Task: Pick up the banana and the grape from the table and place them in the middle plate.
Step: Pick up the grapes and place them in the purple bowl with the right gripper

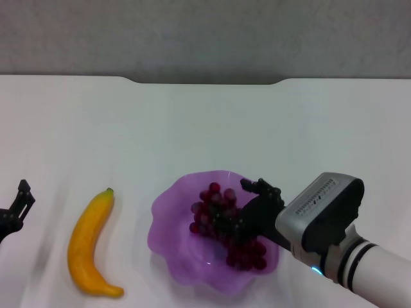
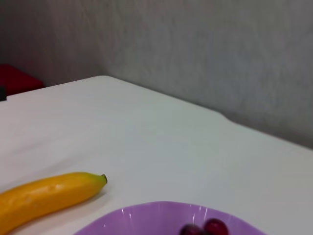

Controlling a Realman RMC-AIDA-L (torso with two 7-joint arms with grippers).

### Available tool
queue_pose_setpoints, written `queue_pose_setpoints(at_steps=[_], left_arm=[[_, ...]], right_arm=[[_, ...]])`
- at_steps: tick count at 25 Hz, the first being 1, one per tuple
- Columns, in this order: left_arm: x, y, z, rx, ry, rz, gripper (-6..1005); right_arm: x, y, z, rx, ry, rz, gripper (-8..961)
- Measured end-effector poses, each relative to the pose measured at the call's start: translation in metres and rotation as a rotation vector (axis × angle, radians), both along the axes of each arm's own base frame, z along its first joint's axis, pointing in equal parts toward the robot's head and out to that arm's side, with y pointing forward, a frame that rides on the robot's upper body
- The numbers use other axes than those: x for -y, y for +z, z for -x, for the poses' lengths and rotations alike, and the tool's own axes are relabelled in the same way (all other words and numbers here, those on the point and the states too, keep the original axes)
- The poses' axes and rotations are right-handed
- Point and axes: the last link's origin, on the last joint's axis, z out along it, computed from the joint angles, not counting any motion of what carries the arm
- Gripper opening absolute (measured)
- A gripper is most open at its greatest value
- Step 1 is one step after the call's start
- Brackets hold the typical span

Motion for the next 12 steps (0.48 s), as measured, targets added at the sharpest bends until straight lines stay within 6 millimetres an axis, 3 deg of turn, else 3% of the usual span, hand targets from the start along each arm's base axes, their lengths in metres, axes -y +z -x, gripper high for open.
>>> queue_pose_setpoints(at_steps=[2,7,12], left_arm=[[0.000,0.000,0.000,0.000,0.000,0.000,906],[0.000,0.001,0.000,0.000,0.000,0.000,906],[0.000,0.001,0.001,0.001,0.002,-0.001,907]], right_arm=[[0.004,0.004,0.002,0.017,0.029,-0.027,831],[0.011,0.010,0.008,0.011,0.077,-0.068,901],[0.019,0.023,0.003,-0.062,0.116,-0.149,894]])
